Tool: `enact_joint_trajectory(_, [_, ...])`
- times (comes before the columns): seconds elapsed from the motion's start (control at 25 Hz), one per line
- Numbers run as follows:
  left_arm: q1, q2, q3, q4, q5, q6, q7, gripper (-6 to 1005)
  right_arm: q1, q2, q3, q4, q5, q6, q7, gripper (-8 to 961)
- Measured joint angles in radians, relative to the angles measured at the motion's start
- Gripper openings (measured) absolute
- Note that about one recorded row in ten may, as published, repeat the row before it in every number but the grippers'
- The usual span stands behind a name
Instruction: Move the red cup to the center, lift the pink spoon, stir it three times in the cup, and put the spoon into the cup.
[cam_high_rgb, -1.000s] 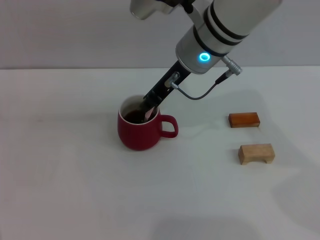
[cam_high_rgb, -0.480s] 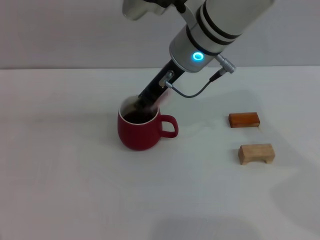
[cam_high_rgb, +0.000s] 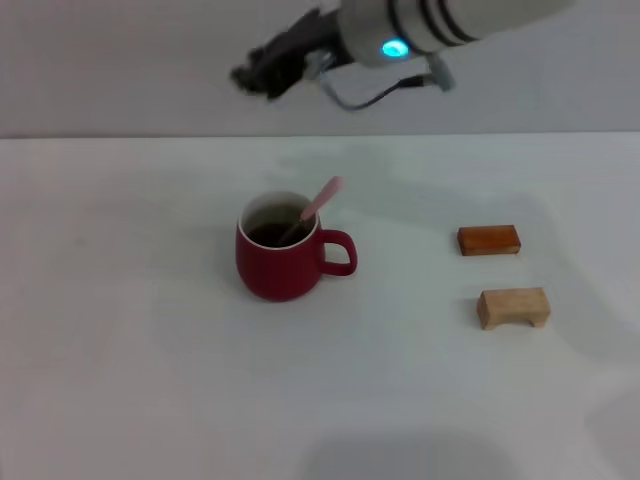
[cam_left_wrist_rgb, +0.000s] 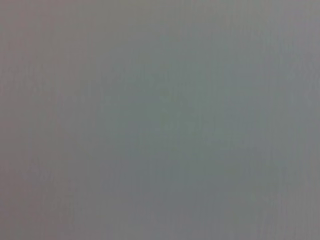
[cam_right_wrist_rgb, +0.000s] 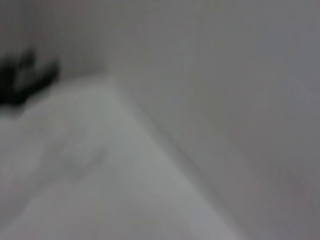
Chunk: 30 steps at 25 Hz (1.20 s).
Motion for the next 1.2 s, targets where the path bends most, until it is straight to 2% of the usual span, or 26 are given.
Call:
enact_joint_trajectory(0.12, [0.000, 0.000, 0.002, 0.000, 0.000, 0.000, -0.002, 675, -0.185, 0.000, -0.088, 0.155, 0.077, -0.174, -0.059, 270])
enact_joint_trajectory(0.32, [0.003, -0.001, 0.008, -0.004, 0.001, 0.000, -0.010, 675, -0.520, 0.002, -0.325, 0.372, 0.113, -0.567, -0.098, 270])
enact_joint_trajectory(0.52, [0.005, -0.002, 0.009, -0.005, 0.004, 0.001, -0.010, 675, -0.759, -0.002, -0.519, 0.449, 0.065, -0.989, -0.101, 269])
enact_joint_trajectory(0.64, [0.007, -0.007, 0.011, -0.005, 0.004, 0.001, -0.011, 675, -0.857, -0.003, -0.614, 0.430, 0.016, -1.261, -0.097, 269])
enact_joint_trajectory(0.76, [0.008, -0.008, 0.017, -0.008, 0.007, 0.005, -0.011, 675, -0.899, -0.003, -0.694, 0.343, -0.027, -1.546, -0.073, 269])
enact_joint_trajectory(0.84, [0.008, -0.008, 0.036, -0.011, 0.008, 0.016, -0.028, 675, -0.907, -0.004, -0.740, 0.224, -0.076, -1.779, 0.009, 269])
enact_joint_trajectory(0.96, [0.008, -0.008, 0.036, -0.011, 0.008, 0.016, -0.028, 675, -0.905, -0.007, -0.740, -0.001, -0.163, -2.076, 0.278, 270])
enact_joint_trajectory(1.08, [0.010, -0.008, 0.073, -0.009, 0.009, 0.034, -0.043, 675, -0.902, -0.011, -0.683, -0.204, -0.192, -2.256, 0.561, 270])
enact_joint_trajectory(1.2, [0.010, -0.008, 0.073, -0.009, 0.009, 0.034, -0.043, 675, -0.900, -0.027, -0.616, -0.370, -0.196, -2.319, 0.772, 270])
